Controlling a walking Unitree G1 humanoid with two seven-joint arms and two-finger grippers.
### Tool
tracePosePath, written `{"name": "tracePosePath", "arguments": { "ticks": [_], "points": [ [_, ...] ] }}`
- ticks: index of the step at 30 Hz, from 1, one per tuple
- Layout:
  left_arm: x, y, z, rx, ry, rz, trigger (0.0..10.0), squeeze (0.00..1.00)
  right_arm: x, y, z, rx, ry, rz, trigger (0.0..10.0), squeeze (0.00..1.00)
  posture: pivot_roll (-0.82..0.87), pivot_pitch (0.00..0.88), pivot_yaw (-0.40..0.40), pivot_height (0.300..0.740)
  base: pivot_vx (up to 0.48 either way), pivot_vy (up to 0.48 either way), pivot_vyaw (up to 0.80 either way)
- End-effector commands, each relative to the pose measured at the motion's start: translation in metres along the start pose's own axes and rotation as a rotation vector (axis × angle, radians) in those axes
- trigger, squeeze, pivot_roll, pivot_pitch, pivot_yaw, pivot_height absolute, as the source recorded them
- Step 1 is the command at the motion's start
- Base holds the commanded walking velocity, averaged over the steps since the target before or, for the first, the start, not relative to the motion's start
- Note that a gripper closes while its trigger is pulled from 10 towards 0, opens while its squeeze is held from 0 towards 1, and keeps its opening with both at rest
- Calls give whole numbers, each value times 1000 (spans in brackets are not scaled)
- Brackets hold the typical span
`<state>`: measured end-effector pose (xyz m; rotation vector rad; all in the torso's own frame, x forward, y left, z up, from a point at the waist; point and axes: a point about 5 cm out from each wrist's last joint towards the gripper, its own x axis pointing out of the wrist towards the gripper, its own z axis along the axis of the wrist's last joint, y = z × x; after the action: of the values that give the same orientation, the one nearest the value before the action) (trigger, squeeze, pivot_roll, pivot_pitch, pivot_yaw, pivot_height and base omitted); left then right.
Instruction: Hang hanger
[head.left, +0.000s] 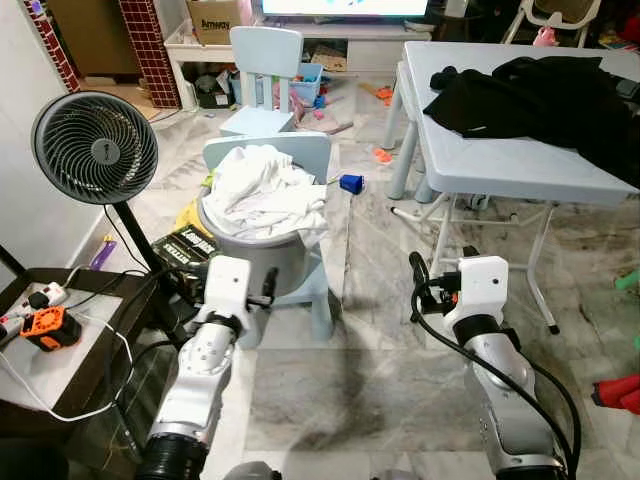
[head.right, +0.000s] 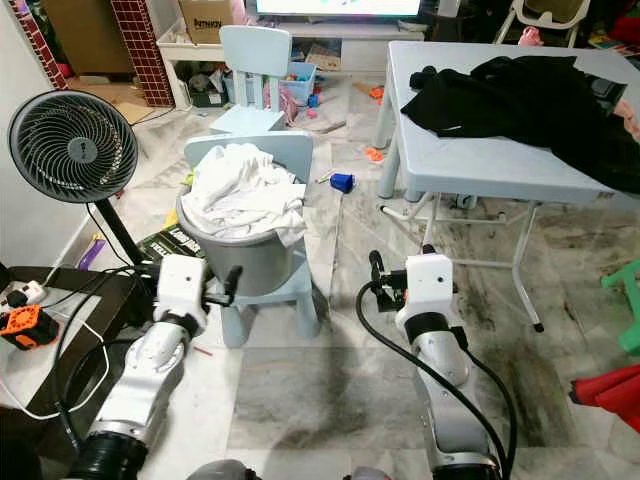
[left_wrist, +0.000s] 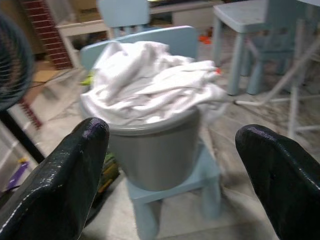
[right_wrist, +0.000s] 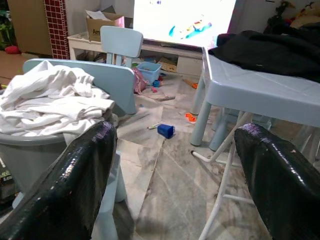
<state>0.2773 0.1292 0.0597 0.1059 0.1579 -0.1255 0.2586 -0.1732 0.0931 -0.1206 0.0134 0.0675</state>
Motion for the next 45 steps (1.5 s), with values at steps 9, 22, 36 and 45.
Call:
{"name": "tracePosePath", "arguments": {
  "ticks": [9,22,36,45],
  "points": [
    [1,2,14,-14,-79,-36,10000,0,2,0,4,2,-22,12,10000,0,-20,0,15,740,252,0,0],
    [0,-2,12,-35,-80,-56,10000,0,3,1,6,-35,-34,40,10000,0,-23,0,8,740,444,0,0],
    [1,-6,9,-46,-64,-64,10000,0,4,2,6,-37,-33,54,10000,0,-23,0,3,740,442,0,0],
    [1,-7,8,-57,-51,-57,10000,0,3,3,5,-22,-35,55,10000,0,-23,0,3,740,342,306,0]
  ]
}}
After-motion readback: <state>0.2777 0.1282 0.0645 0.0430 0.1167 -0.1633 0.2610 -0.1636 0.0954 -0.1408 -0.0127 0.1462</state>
